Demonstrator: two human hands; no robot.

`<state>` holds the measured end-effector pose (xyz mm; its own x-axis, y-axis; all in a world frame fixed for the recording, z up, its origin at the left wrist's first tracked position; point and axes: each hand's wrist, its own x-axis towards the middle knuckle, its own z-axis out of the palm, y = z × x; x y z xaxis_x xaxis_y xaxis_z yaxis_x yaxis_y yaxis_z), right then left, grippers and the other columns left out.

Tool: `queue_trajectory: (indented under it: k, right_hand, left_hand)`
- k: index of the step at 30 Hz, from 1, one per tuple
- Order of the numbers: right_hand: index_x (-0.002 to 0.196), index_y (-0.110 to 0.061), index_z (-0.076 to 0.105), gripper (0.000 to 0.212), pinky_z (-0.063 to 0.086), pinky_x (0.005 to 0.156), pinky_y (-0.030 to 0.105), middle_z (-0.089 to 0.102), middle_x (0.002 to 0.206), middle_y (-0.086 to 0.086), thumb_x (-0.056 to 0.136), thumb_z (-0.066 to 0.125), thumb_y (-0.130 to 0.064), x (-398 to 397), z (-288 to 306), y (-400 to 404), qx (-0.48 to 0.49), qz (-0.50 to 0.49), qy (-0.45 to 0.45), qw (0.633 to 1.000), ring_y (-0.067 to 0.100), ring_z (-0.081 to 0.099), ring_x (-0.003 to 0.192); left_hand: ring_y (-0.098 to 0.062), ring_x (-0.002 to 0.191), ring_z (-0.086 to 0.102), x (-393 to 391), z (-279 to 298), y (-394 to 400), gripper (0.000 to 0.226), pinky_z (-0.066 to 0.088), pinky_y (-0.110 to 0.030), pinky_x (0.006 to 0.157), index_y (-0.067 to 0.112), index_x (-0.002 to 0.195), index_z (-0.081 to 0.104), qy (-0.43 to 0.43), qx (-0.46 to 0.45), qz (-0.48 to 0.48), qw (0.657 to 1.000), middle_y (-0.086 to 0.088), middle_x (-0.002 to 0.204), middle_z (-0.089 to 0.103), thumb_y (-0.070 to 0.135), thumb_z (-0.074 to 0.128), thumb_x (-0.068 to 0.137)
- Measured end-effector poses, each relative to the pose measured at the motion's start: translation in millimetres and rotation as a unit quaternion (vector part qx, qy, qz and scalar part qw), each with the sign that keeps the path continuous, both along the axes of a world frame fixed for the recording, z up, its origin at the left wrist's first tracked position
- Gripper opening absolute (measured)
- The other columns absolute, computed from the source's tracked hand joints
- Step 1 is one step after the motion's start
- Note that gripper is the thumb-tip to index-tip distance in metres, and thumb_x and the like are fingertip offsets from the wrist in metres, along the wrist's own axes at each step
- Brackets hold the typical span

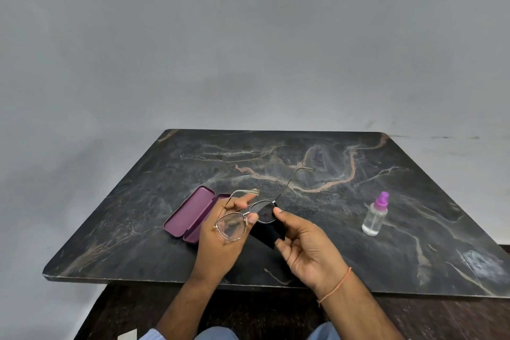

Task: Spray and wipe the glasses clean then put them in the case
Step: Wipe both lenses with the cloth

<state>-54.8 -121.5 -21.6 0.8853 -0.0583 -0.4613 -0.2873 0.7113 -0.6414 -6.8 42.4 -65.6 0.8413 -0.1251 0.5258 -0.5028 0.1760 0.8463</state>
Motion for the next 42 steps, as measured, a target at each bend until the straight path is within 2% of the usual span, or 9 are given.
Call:
queue_trajectory:
  k: [3,5,10,14,17,30,35,39,42]
  right_hand:
    - [0.109,0.007,0.076,0.025,0.058,0.043,0.024,0.081,0.088,0.021,0.086,0.08,-0.002,0.7,2.3,-4.3,-0.017,-0.008,0.01,1.0,0.023,0.079,0.062]
    - [0.106,0.006,0.076,0.022,0.058,0.043,0.024,0.081,0.087,0.02,0.086,0.08,-0.002,0.3,4.3,-10.1,-0.029,-0.019,0.01,0.999,0.023,0.079,0.062]
    - [0.092,-0.005,0.078,0.006,0.058,0.048,0.021,0.081,0.079,0.009,0.086,0.081,-0.007,-0.6,8.1,-34.4,-0.094,-0.066,-0.01,0.993,0.015,0.077,0.062]
    - [0.095,-0.007,0.078,0.008,0.056,0.049,0.02,0.081,0.081,0.006,0.088,0.08,-0.01,-2.6,9.7,-50.9,-0.142,-0.089,-0.03,0.985,0.013,0.075,0.066]
    - [0.097,-0.004,0.077,0.01,0.055,0.047,0.02,0.08,0.078,0.007,0.089,0.078,-0.01,-4.5,9.2,-57.4,-0.158,-0.106,-0.039,0.981,0.015,0.073,0.067]
    - [0.093,-0.007,0.08,0.004,0.058,0.051,0.022,0.082,0.09,0.013,0.089,0.079,-0.009,-8.7,6.7,-48.1,-0.152,-0.109,-0.062,0.98,0.019,0.076,0.074]
    - [0.11,-0.003,0.078,0.033,0.063,0.066,0.027,0.081,0.108,0.016,0.082,0.083,-0.02,-12.2,1.4,-37.7,-0.117,-0.09,-0.104,0.984,0.023,0.077,0.09]
    - [0.111,-0.005,0.074,0.032,0.064,0.07,0.028,0.08,0.095,0.008,0.082,0.077,-0.017,-20.4,-2.5,-12.7,-0.089,-0.007,-0.141,0.986,0.011,0.075,0.072]
    - [0.121,-0.007,0.071,0.032,0.064,0.084,0.038,0.079,0.09,0.002,0.09,0.073,-0.012,-22.3,-7.1,5.4,-0.083,0.027,-0.139,0.986,0.008,0.074,0.073]
  left_hand:
    - [-0.023,0.137,0.069,3.6,-2.0,2.6,0.033,0.061,-0.032,0.106,0.029,0.118,0.071,0.015,0.019,-0.014,1.0,-0.004,0.142,0.075,0.012,0.081,0.092]
    - [-0.02,0.142,0.065,5.1,-3.0,3.9,0.044,0.062,-0.041,0.108,0.023,0.13,0.07,0.028,0.049,-0.031,0.998,0.001,0.146,0.073,0.011,0.084,0.09]
    - [-0.015,0.147,0.06,5.7,-3.8,10.1,0.077,0.058,-0.043,0.111,0.026,0.147,0.059,0.056,0.087,-0.06,0.993,0.008,0.152,0.068,0.023,0.098,0.08]
    - [-0.014,0.14,0.066,4.0,-1.6,9.5,0.066,0.061,-0.049,0.107,0.027,0.142,0.069,0.051,0.1,-0.036,0.993,0.01,0.143,0.074,0.034,0.092,0.08]
    - [-0.013,0.136,0.069,3.7,-1.6,7.4,0.055,0.063,-0.053,0.105,0.024,0.136,0.075,0.03,0.118,-0.016,0.992,0.01,0.138,0.077,0.027,0.095,0.085]
    - [-0.005,0.127,0.074,-2.9,1.0,3.2,0.062,0.062,-0.028,0.104,0.026,0.137,0.076,-0.004,0.157,0.025,0.987,0.013,0.13,0.081,0.023,0.097,0.078]
    - [-0.004,0.123,0.076,-1.4,-1.8,2.6,0.062,0.062,-0.029,0.106,0.026,0.134,0.078,0.022,0.15,0.031,0.988,0.015,0.125,0.082,0.014,0.099,0.077]
    - [-0.011,0.126,0.076,1.3,-2.1,3.6,0.063,0.061,-0.033,0.109,0.02,0.136,0.077,0.024,0.126,0.019,0.992,0.009,0.13,0.081,0.01,0.098,0.077]
    - [-0.015,0.133,0.072,3.4,-4.5,2.9,0.061,0.059,-0.039,0.112,0.014,0.135,0.076,0.037,0.098,0.005,0.994,0.007,0.138,0.078,0.008,0.096,0.078]
